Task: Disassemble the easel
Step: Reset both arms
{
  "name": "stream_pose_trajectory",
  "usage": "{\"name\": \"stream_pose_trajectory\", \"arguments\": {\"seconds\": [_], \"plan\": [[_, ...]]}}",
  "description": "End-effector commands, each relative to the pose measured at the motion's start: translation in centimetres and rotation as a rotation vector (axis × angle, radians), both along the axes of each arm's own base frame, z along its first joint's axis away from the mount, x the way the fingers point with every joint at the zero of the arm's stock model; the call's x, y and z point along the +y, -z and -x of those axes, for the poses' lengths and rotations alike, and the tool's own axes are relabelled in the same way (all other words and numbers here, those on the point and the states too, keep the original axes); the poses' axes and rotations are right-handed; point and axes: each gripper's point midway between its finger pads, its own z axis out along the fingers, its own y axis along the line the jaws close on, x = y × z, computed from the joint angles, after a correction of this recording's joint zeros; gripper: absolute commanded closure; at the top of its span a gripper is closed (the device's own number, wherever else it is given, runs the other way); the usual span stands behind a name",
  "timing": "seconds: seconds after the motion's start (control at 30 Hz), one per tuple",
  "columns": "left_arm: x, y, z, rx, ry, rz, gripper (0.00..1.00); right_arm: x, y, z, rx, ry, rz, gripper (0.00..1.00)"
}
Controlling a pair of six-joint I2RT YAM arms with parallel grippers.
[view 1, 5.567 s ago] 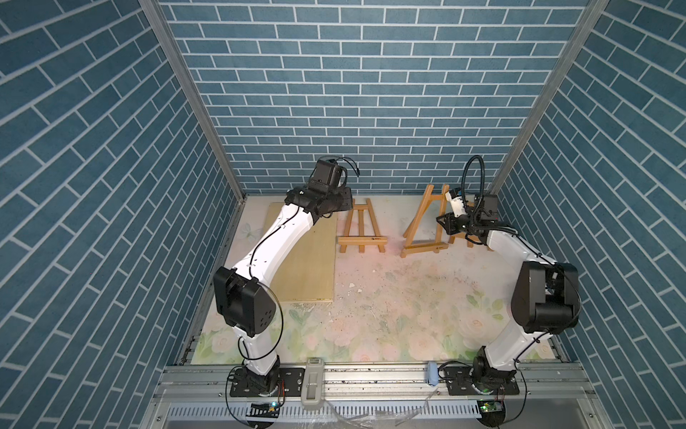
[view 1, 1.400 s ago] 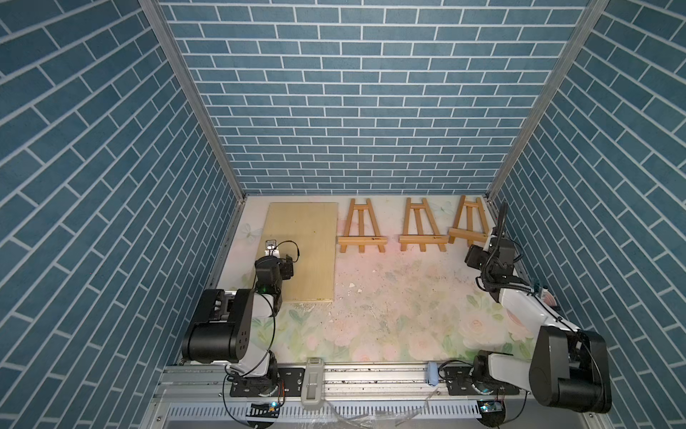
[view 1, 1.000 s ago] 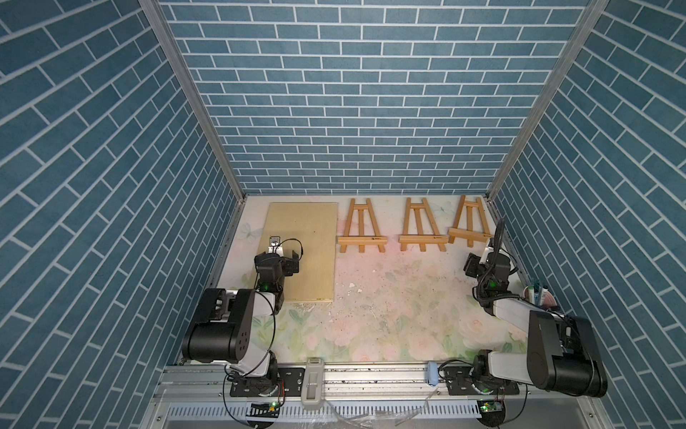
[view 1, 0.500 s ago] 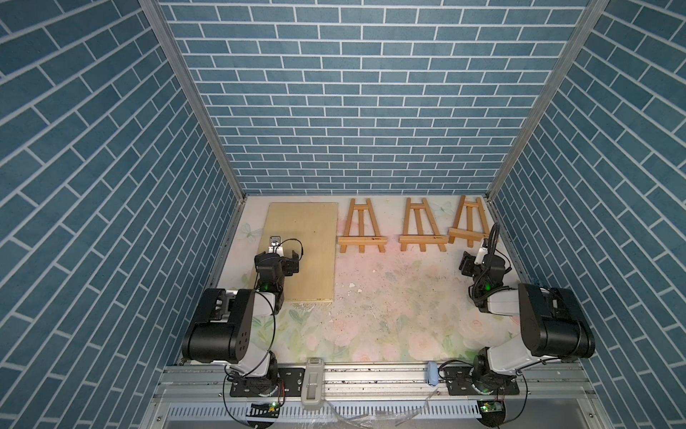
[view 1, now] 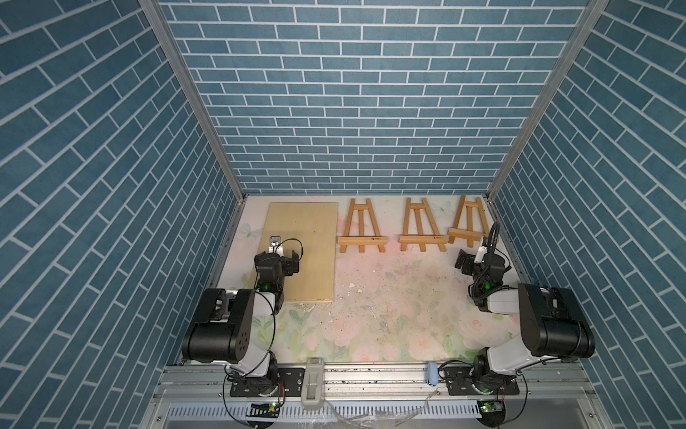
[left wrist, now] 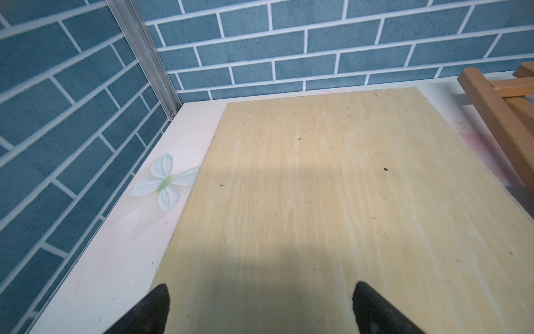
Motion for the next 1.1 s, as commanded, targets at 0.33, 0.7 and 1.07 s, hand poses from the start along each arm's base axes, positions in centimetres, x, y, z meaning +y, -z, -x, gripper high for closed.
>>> {"name": "stream_pose_trajectory", "arguments": {"seconds": [0.33, 0.7, 1.07], "plan": [[-0.2, -0.6, -0.5, -0.018, 0.008, -0.005, 0.00, -0.1, -0.3, -0.1, -0.010, 0.004, 0.021, 0.01], [-0.2, -0.6, -0.5, -0.017, 0.008, -0.007, 0.00, 1.4, 0.0, -0.7, 0.021, -0.085, 0.024, 0.01], [-0.2, -0.6, -0.5, -0.016, 0.007, -0.006, 0.01, 1.4, -0.1, -0.5, 0.013, -0.084, 0.027, 0.01]]}}
